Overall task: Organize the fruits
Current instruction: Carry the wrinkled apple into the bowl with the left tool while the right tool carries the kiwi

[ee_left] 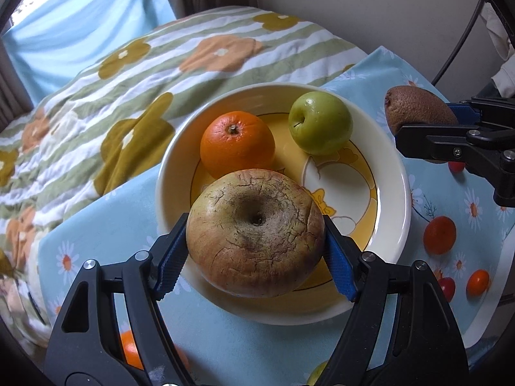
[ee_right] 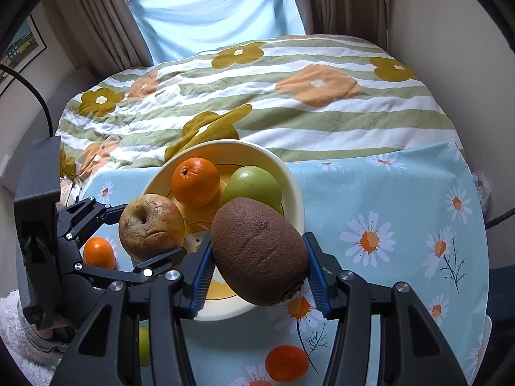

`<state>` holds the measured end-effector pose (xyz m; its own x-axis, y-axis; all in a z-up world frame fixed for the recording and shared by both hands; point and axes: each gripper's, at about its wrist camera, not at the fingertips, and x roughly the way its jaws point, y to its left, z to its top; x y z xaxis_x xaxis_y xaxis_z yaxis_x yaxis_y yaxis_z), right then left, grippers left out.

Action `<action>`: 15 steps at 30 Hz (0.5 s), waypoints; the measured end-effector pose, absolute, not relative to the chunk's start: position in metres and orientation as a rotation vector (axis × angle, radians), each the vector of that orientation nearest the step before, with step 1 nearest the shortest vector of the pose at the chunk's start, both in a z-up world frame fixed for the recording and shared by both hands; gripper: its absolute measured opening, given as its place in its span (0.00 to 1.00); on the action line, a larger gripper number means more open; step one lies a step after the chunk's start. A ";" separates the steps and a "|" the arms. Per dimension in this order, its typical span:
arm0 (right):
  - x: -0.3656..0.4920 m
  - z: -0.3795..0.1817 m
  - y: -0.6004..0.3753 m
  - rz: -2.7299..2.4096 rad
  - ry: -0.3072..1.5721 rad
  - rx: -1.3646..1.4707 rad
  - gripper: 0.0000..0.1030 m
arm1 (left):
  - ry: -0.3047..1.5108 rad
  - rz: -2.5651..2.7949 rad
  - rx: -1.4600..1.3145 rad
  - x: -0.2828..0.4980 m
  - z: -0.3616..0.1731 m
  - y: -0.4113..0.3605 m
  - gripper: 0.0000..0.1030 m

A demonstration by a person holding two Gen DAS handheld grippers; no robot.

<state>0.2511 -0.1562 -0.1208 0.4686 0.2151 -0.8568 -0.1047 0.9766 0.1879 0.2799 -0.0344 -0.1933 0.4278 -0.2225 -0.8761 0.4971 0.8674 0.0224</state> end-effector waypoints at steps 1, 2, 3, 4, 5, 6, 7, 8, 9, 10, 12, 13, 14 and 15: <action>0.251 -0.121 -0.158 0.191 1.066 0.118 0.47 | 1.039 -0.459 0.305 0.281 -0.195 -0.035 0.79; 0.251 -0.122 -0.159 0.186 1.067 0.122 0.47 | 1.042 -0.460 0.311 0.281 -0.196 -0.036 0.79; 0.251 -0.122 -0.160 0.181 1.066 0.126 0.47 | 1.047 -0.463 0.312 0.282 -0.197 -0.036 0.79; 0.250 -0.122 -0.161 0.176 1.066 0.129 0.47 | 1.047 -0.467 0.309 0.283 -0.197 -0.035 0.79; 0.249 -0.122 -0.162 0.173 1.065 0.131 0.47 | 1.049 -0.469 0.304 0.283 -0.197 -0.035 0.79; 0.249 -0.121 -0.162 0.169 1.064 0.133 0.47 | 1.051 -0.471 0.301 0.283 -0.197 -0.035 0.79; 0.249 -0.121 -0.162 0.167 1.063 0.134 0.47 | 1.045 -0.482 0.291 0.283 -0.195 -0.034 0.82; 0.249 -0.120 -0.163 0.165 1.062 0.136 0.47 | 1.033 -0.484 0.287 0.282 -0.191 -0.033 0.87; 0.248 -0.119 -0.164 0.163 1.061 0.137 0.47 | 1.015 -0.480 0.288 0.282 -0.187 -0.033 1.00; 0.248 -0.118 -0.164 0.162 1.059 0.138 0.47 | 0.992 -0.474 0.289 0.280 -0.182 -0.032 1.00; 0.247 -0.116 -0.165 0.163 1.055 0.141 0.47 | 0.967 -0.477 0.283 0.277 -0.173 -0.030 1.00; 0.246 -0.114 -0.165 0.163 1.052 0.139 0.47 | 0.963 -0.472 0.280 0.277 -0.170 -0.029 1.00; 0.246 -0.112 -0.165 0.164 1.049 0.135 0.47 | 0.960 -0.465 0.275 0.276 -0.167 -0.027 1.00; 0.246 -0.111 -0.165 0.167 1.046 0.131 0.47 | 0.960 -0.459 0.268 0.275 -0.165 -0.025 1.00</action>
<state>0.2458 -0.1650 -0.1107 0.4900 0.1992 -0.8487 -0.0746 0.9796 0.1868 0.2748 -0.0252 -0.1648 0.4889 -0.2558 -0.8340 0.4884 0.8724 0.0188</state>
